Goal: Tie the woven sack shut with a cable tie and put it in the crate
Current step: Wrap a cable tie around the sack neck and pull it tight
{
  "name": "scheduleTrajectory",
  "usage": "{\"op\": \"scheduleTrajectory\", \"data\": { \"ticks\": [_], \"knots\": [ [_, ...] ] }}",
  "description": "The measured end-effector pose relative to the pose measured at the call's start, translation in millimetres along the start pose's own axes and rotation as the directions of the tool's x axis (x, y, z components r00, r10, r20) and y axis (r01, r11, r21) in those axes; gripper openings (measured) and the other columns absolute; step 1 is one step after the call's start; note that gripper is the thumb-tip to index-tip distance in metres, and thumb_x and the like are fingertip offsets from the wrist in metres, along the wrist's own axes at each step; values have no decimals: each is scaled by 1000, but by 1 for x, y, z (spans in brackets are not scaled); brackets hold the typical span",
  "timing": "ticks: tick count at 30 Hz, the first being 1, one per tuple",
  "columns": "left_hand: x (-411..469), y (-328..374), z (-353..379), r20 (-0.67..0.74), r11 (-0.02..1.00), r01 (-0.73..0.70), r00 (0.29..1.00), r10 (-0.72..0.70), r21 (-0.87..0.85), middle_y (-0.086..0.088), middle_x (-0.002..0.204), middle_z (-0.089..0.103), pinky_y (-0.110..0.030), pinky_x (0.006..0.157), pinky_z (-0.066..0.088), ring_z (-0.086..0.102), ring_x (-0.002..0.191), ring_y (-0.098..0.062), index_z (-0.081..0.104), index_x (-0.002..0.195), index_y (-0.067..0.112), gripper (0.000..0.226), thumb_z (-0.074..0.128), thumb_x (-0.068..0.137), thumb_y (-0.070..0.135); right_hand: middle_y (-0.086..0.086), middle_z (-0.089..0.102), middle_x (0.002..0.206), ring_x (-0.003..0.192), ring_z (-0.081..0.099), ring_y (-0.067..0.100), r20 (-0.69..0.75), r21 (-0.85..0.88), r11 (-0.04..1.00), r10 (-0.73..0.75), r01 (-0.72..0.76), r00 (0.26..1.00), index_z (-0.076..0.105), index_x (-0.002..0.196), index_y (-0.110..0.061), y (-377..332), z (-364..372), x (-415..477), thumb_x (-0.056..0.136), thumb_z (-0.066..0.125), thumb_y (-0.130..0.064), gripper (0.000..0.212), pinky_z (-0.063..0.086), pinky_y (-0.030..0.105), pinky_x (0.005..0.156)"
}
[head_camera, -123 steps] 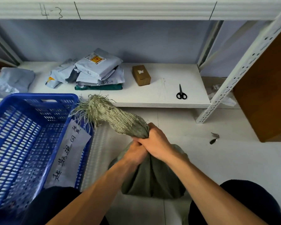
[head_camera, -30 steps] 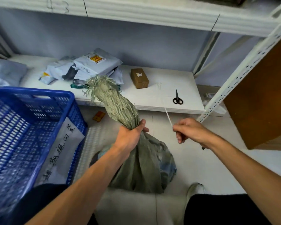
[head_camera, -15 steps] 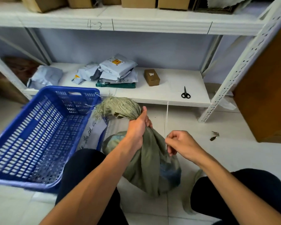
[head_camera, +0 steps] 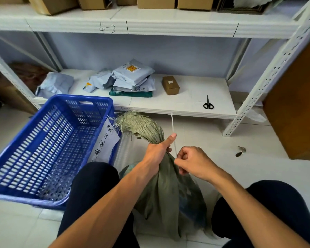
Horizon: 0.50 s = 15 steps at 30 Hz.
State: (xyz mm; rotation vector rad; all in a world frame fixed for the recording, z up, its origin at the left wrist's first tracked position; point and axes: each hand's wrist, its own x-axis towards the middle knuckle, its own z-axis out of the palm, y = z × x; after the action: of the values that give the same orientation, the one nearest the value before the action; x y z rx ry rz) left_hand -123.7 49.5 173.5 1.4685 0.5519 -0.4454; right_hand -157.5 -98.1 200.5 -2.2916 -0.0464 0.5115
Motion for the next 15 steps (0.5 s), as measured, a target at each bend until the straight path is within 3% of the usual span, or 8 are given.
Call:
{"op": "scheduleTrajectory", "data": {
  "ticks": [3,6,10,12,15],
  "knots": [
    [2,-1,2,-6,999,17,1000,-17,35,-4,88,73,-40,91,55,68,93,-25,72,87,7,64,87,60,62,-3,76,69,64,73,10,9,-46,998,-35,35,999,64,84,-19,0,2,2,87,67,-26,8,61,40,78],
    [7,-2,4,-29,1000,3,1000,-2,14,-5,92,76,-31,75,57,72,85,-22,74,97,5,57,89,65,50,-4,72,68,64,68,11,-2,-134,988,-72,71,997,62,78,-24,0,2,4,82,69,-30,10,59,37,71],
    [18,-4,5,-54,1000,8,999,-8,-3,-7,84,71,-35,75,56,66,74,-22,72,99,2,43,78,81,41,-5,68,67,62,61,11,-6,-141,986,-87,85,996,62,78,-25,2,4,7,83,70,-30,11,57,38,71],
    [23,-3,5,-44,1000,11,999,-11,-11,-7,83,69,-37,74,56,65,74,-22,71,101,2,43,75,83,41,-3,73,70,65,68,11,5,-96,992,-76,76,997,63,81,-24,5,4,9,86,70,-28,9,60,39,74],
    [29,-3,3,-11,1000,-14,1000,14,28,-7,81,69,-41,77,56,65,75,-24,71,97,4,41,74,82,43,-2,78,80,69,74,11,14,104,993,-51,50,999,64,93,-20,8,5,15,92,70,-22,6,60,36,76]
  ]
}}
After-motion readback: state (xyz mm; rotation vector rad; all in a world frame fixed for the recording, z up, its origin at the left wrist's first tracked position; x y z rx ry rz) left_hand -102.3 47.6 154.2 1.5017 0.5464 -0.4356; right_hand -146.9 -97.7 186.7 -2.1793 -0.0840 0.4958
